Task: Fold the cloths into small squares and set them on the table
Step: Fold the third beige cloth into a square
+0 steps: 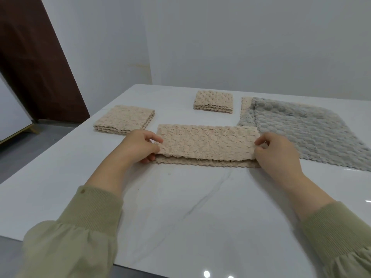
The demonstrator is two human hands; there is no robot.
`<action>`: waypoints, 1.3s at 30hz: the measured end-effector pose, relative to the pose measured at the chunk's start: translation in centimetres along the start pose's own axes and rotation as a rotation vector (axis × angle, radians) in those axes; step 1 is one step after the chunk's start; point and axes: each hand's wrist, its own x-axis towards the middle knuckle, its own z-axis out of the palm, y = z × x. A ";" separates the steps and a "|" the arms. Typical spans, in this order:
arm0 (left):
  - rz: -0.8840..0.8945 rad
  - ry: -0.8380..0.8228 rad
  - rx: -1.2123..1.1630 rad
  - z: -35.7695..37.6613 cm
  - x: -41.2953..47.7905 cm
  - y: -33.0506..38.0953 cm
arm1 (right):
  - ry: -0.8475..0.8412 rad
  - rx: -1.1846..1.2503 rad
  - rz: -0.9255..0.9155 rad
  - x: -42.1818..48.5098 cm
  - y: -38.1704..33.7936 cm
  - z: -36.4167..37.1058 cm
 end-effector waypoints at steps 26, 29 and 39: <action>0.013 -0.032 0.168 -0.3 0.0 0.1 | -0.035 -0.254 -0.096 0.3 0.8 0.2; 0.014 -0.023 0.208 -0.2 -0.1 0.0 | -0.057 -0.268 -0.103 0.2 0.8 0.4; 0.010 -0.008 0.202 -0.9 0.0 -0.1 | -0.020 -0.222 -0.078 0.4 0.6 0.0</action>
